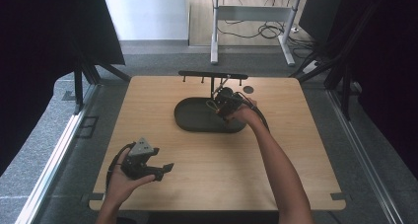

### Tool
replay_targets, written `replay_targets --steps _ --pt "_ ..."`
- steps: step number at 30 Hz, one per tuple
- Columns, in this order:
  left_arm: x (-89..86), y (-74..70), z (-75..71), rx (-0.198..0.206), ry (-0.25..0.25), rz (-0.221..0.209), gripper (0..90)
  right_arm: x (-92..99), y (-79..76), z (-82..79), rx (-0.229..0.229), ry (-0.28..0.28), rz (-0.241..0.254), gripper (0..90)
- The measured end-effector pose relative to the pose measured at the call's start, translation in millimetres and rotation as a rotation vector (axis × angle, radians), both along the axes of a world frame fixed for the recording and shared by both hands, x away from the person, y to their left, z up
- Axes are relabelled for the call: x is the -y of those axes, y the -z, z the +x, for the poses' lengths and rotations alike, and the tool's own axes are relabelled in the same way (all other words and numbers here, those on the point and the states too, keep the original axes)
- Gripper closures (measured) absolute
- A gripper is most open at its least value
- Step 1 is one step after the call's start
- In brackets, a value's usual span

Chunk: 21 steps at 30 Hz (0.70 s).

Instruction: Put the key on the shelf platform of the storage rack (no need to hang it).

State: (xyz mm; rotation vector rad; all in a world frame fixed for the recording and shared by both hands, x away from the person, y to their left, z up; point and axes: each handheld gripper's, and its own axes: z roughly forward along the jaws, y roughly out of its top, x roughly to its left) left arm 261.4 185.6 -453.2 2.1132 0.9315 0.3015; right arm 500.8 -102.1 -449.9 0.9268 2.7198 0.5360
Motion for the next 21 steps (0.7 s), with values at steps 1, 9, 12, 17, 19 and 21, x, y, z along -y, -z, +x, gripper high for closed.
replay_targets --steps 1,9,12,17,19,21 --pt "0.4 0.2 0.1 0.000 0.001 -0.001 22.8 0.7 1.3 0.4 0.002 -0.006 0.000 66.1" --pt "0.8 0.4 0.3 0.000 0.003 0.003 22.8 3.1 9.4 0.3 -0.010 -0.006 -0.023 65.2" --pt "0.6 0.5 0.4 -0.001 0.002 0.004 22.8 4.2 8.2 0.2 -0.003 -0.001 -0.016 63.8" --pt "1.3 0.3 -0.1 0.000 0.004 0.002 22.7 5.5 5.6 -1.5 0.000 -0.004 -0.010 61.3" --pt "1.3 0.2 -0.1 0.000 0.003 0.003 22.8 6.2 3.7 -3.1 0.001 -0.006 -0.001 59.7" --pt "1.5 0.3 -0.1 0.000 0.003 0.003 22.7 7.9 1.4 -5.0 0.004 -0.011 0.009 58.9"
